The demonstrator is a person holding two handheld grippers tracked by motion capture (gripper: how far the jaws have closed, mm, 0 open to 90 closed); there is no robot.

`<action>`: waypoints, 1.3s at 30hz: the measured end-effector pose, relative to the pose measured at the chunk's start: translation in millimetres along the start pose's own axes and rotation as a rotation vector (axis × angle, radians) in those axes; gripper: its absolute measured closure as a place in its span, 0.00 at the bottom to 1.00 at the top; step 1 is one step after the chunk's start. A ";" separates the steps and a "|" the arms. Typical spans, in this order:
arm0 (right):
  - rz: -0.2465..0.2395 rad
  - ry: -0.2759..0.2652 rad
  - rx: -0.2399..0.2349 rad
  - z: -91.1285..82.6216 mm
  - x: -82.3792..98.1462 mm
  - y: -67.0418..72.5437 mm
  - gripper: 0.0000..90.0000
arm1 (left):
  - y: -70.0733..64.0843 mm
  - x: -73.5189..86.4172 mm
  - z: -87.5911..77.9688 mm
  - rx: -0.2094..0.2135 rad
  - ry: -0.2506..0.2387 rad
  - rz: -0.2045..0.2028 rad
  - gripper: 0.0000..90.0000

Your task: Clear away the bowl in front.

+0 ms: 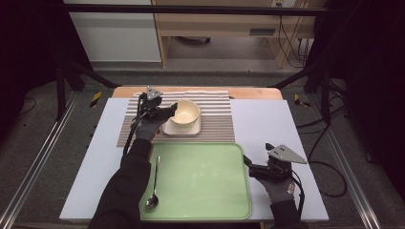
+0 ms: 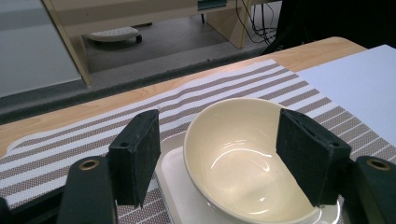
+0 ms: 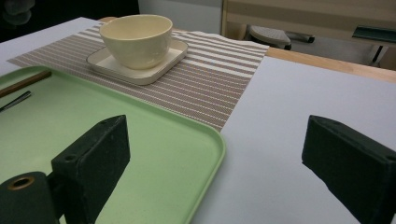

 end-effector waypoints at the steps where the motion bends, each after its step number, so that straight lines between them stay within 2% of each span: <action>1: -0.001 0.000 0.000 0.1 0.1 -0.3 0.09 | 1.2 1.7 2.4 -0.008 0.006 -0.001 0.33; 6: 0.009 -0.004 0.000 0.1 -0.1 -0.7 0.09 | 5.3 12.1 13.2 -0.017 0.034 -0.014 0.33; 9: 0.007 -0.003 0.002 -0.1 0.0 -1.2 0.09 | 5.3 20.3 20.1 -0.019 0.063 -0.004 0.34; 15: 0.005 0.000 0.000 0.7 0.6 -0.9 0.09 | 6.4 31.7 30.5 -0.022 0.092 -0.018 0.37; 16: 0.004 0.002 0.000 0.8 1.0 -1.0 0.09 | 7.3 33.6 31.1 -0.022 0.104 -0.010 0.38; 22: 0.003 0.005 0.000 1.4 1.7 -0.8 0.09 | 9.7 40.7 35.9 -0.031 0.125 -0.025 0.46; 28: 0.004 0.003 0.000 1.3 1.6 -0.9 0.09 | 9.7 47.6 38.5 -0.036 0.150 -0.024 0.54; 39: 0.001 0.005 0.000 1.3 1.8 -1.0 0.09 | 9.0 53.2 42.0 -0.042 0.159 -0.050 0.68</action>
Point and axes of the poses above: each handheld gripper's, and its own axes: z roughly forward along the jaws, x roughly out of its underside, y roughly to its left, the point moved 8 cm from there along z, roughly forward along the jaws, and after that the axes turned 7 degrees about -y, right-handed, at the moved point
